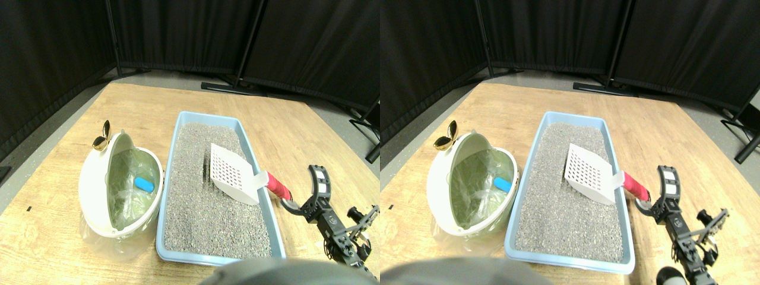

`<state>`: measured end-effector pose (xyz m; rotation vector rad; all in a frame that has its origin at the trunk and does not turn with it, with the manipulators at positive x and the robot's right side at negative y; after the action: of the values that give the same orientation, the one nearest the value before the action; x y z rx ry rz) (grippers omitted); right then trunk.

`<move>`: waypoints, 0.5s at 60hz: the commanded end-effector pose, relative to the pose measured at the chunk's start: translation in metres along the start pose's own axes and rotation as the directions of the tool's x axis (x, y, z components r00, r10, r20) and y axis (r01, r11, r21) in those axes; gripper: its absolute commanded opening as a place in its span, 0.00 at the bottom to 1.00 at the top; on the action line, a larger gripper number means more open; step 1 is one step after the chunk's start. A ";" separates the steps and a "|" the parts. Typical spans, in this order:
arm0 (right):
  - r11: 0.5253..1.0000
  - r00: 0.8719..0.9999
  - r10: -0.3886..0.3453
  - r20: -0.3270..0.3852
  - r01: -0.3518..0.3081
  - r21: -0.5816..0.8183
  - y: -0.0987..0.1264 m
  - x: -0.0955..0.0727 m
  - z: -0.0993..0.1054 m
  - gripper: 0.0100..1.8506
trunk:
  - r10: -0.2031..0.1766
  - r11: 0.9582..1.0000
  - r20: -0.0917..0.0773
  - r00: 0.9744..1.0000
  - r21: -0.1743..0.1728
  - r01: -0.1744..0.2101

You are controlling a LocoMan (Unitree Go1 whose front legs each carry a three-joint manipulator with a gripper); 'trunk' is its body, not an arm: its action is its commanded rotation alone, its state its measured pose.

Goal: Scoop (unimanual)

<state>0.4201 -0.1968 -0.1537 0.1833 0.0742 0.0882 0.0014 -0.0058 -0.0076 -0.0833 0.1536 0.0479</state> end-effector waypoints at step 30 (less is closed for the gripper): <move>0.996 0.990 0.067 0.124 -0.058 -0.071 -0.004 -0.026 0.010 0.02 | -0.074 0.997 0.011 0.997 0.020 0.073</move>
<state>0.3961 -0.2095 -0.1527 0.1191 0.0081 0.1130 0.0016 -0.0052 -0.0077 -0.0518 0.1590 -0.0086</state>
